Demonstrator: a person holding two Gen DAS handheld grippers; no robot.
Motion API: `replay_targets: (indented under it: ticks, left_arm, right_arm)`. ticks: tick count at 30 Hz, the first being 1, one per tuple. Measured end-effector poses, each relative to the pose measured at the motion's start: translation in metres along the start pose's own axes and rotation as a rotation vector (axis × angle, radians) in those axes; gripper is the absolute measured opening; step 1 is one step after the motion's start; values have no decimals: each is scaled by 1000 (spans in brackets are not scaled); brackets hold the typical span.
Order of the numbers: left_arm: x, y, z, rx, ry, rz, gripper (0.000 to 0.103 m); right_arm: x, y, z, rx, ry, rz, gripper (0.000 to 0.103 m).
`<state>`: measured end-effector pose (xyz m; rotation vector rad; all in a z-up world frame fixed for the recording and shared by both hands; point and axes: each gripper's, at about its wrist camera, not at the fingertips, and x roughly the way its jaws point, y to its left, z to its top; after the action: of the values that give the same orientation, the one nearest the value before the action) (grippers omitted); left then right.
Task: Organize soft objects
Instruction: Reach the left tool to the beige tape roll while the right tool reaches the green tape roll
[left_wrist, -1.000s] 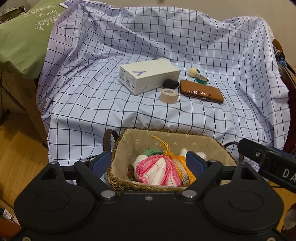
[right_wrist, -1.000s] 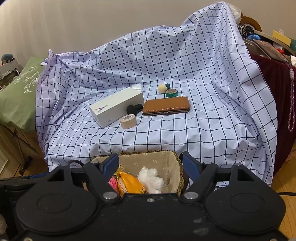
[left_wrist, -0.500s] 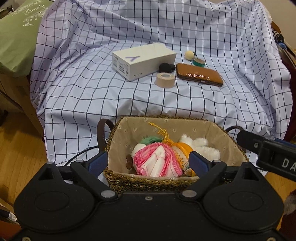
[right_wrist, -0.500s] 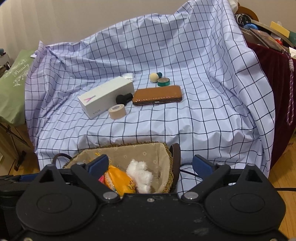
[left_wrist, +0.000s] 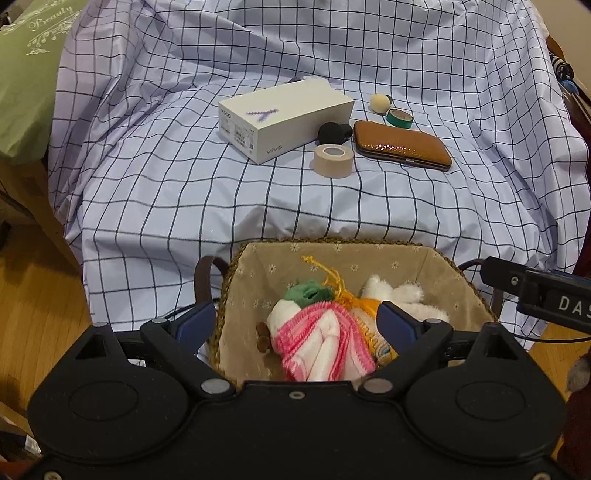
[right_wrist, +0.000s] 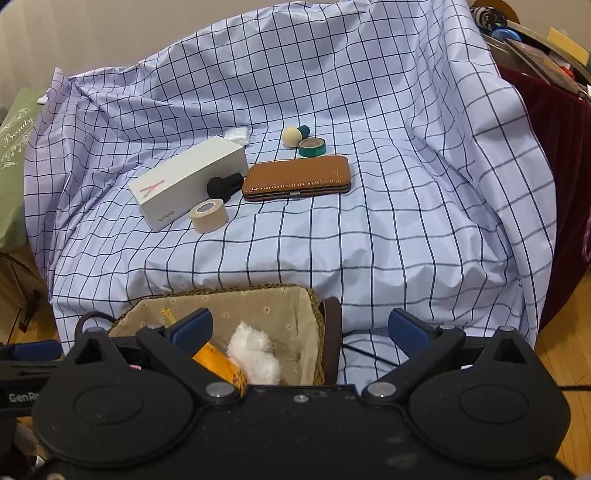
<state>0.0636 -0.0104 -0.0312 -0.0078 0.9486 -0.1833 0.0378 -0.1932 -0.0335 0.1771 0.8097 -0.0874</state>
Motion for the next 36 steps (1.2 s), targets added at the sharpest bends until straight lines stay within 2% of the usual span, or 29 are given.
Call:
replay_targets:
  ticks: [17, 29, 36]
  left_arm:
    - [54, -4, 73, 43, -13, -16, 91]
    - [106, -18, 114, 59, -25, -55, 90]
    - [128, -27, 127, 75, -31, -76, 80]
  right_arm:
    - [47, 5, 68, -43, -19, -47, 102]
    - [82, 5, 85, -22, 13, -39, 101]
    - [93, 0, 98, -2, -9, -34, 101]
